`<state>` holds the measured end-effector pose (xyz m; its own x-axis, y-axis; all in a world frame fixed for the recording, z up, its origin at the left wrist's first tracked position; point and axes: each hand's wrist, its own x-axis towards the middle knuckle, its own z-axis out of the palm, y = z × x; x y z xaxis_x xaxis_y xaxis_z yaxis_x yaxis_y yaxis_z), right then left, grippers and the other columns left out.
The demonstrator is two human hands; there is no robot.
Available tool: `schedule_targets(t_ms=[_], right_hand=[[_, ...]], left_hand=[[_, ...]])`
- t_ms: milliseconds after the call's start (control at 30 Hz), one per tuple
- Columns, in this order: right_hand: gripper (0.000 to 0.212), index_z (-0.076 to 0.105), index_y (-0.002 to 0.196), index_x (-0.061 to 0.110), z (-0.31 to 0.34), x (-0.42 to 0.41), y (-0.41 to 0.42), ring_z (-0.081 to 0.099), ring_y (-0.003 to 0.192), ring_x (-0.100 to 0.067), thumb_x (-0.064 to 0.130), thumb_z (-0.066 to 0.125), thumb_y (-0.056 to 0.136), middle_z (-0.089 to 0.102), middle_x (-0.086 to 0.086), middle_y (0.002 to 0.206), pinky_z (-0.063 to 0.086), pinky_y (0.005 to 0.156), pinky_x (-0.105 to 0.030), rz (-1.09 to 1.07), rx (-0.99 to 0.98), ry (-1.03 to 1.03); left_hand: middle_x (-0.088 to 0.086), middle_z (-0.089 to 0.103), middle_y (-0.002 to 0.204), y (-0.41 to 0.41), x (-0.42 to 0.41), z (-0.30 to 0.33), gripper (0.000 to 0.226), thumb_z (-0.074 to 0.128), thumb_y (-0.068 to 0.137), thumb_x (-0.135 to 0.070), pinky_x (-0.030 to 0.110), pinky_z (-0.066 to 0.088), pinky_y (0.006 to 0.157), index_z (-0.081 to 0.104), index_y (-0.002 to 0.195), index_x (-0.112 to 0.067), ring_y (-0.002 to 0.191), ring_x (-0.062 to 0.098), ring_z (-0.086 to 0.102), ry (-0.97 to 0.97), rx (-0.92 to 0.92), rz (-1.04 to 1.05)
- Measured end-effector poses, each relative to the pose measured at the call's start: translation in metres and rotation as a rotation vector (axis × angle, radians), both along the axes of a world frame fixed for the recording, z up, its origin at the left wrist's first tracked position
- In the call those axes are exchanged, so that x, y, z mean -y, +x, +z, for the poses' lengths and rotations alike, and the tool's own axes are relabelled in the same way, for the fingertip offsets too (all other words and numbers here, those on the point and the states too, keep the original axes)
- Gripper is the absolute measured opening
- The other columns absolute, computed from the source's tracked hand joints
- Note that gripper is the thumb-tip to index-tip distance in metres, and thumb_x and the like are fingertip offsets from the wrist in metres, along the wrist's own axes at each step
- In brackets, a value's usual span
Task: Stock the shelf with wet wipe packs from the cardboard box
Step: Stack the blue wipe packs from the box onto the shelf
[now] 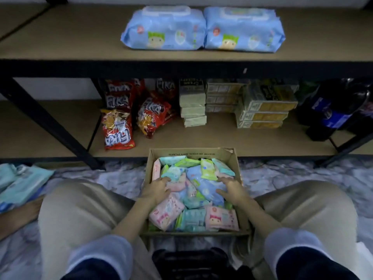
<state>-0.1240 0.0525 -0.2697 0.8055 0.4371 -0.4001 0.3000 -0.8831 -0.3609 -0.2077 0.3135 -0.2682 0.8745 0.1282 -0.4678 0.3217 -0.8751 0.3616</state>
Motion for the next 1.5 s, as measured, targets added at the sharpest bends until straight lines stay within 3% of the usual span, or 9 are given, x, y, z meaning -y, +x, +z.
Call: schedule_targets(t_ms=[167, 367, 667, 867, 1067, 1200, 1267, 1367, 1500], right_hand=[[0.049, 0.041, 0.136, 0.013, -0.024, 0.005, 0.0, 0.049, 0.12, -0.031, 0.032, 0.054, 0.092, 0.046, -0.014, 0.137, 0.043, 0.095, -0.035, -0.15, -0.088, -0.025], [0.048, 0.046, 0.134, 0.016, -0.046, -0.015, 0.03, 0.043, 0.122, -0.035, 0.028, 0.056, 0.089, 0.043, -0.016, 0.136, 0.041, 0.098, -0.038, -0.163, 0.147, 0.011], [0.04, 0.059, 0.081, 0.004, -0.074, -0.023, 0.02, 0.057, 0.066, -0.038, 0.029, 0.082, 0.06, 0.055, -0.021, 0.08, 0.047, 0.048, -0.038, -0.265, 0.436, -0.051], [0.05, 0.056, 0.113, 0.004, -0.094, -0.018, -0.019, 0.056, 0.084, -0.047, 0.018, 0.078, 0.071, 0.047, -0.025, 0.106, 0.047, 0.067, -0.043, -0.511, 0.019, 0.022], [0.044, 0.06, 0.106, 0.005, -0.075, -0.04, -0.018, 0.058, 0.08, -0.035, 0.026, 0.078, 0.071, 0.058, -0.018, 0.09, 0.05, 0.063, -0.038, -0.328, 0.199, 0.206], [0.066, 0.043, 0.131, 0.024, -0.037, -0.09, -0.019, 0.056, 0.102, -0.015, 0.02, 0.077, 0.074, 0.053, 0.0, 0.115, 0.051, 0.079, -0.022, -0.479, -0.556, 0.757], [0.06, 0.045, 0.128, 0.018, -0.029, -0.094, -0.017, 0.058, 0.094, -0.01, 0.003, 0.072, 0.076, 0.053, 0.001, 0.115, 0.052, 0.068, -0.013, -0.545, -0.65, 0.877], [0.04, 0.053, 0.114, 0.009, -0.029, -0.066, -0.002, 0.058, 0.086, -0.015, -0.003, 0.068, 0.078, 0.058, -0.003, 0.099, 0.051, 0.061, -0.013, -0.534, -0.635, 0.773], [0.038, 0.057, 0.108, 0.006, -0.053, -0.019, 0.002, 0.057, 0.095, -0.02, 0.001, 0.073, 0.075, 0.058, -0.005, 0.1, 0.049, 0.075, -0.023, -0.383, -0.652, 0.408]], left_hand=[[0.012, 0.051, 0.13, -0.002, -0.006, -0.032, 0.047, 0.053, 0.091, -0.025, 0.031, 0.044, 0.094, 0.043, 0.135, -0.013, 0.115, 0.027, 0.053, -0.133, -0.048, 0.188], [0.012, 0.046, 0.131, 0.02, -0.006, -0.059, 0.042, 0.052, 0.091, -0.02, 0.03, 0.039, 0.1, 0.045, 0.132, -0.013, 0.119, 0.027, 0.048, -0.198, 0.024, 0.259], [0.007, 0.035, 0.13, 0.006, -0.002, -0.079, 0.067, 0.075, 0.076, -0.016, 0.018, 0.049, 0.085, 0.042, 0.135, -0.018, 0.099, 0.018, 0.054, -0.489, 0.045, 0.475], [0.0, 0.055, 0.081, -0.006, -0.013, -0.068, 0.06, 0.078, 0.066, 0.003, 0.007, 0.044, 0.06, 0.055, 0.118, -0.016, 0.078, 0.016, 0.054, -0.542, 0.0, 0.442], [-0.004, 0.064, 0.078, -0.008, -0.016, -0.057, 0.035, 0.08, 0.065, -0.001, 0.013, 0.049, 0.068, 0.063, 0.079, -0.028, 0.077, 0.013, 0.06, -0.569, 0.168, 0.457], [-0.005, 0.063, 0.082, 0.009, -0.008, -0.039, 0.032, 0.077, 0.067, 0.003, 0.014, 0.05, 0.068, 0.063, 0.083, -0.021, 0.076, -0.002, 0.059, -0.698, 0.334, 0.514], [0.001, 0.062, 0.082, 0.017, 0.0, -0.027, 0.027, 0.072, 0.074, 0.003, 0.023, 0.056, 0.064, 0.062, 0.093, -0.013, 0.076, 0.007, 0.062, -0.882, 0.269, 0.581], [0.008, 0.062, 0.084, 0.017, 0.001, -0.032, 0.021, 0.066, 0.083, -0.011, 0.024, 0.054, 0.048, 0.059, 0.103, -0.014, 0.067, 0.017, 0.063, -0.949, 0.121, 0.751], [0.01, 0.061, 0.083, 0.002, -0.007, -0.067, 0.013, 0.064, 0.086, -0.015, 0.025, 0.042, 0.063, 0.063, 0.094, -0.005, 0.079, 0.023, 0.058, -0.464, 0.184, 0.751]])
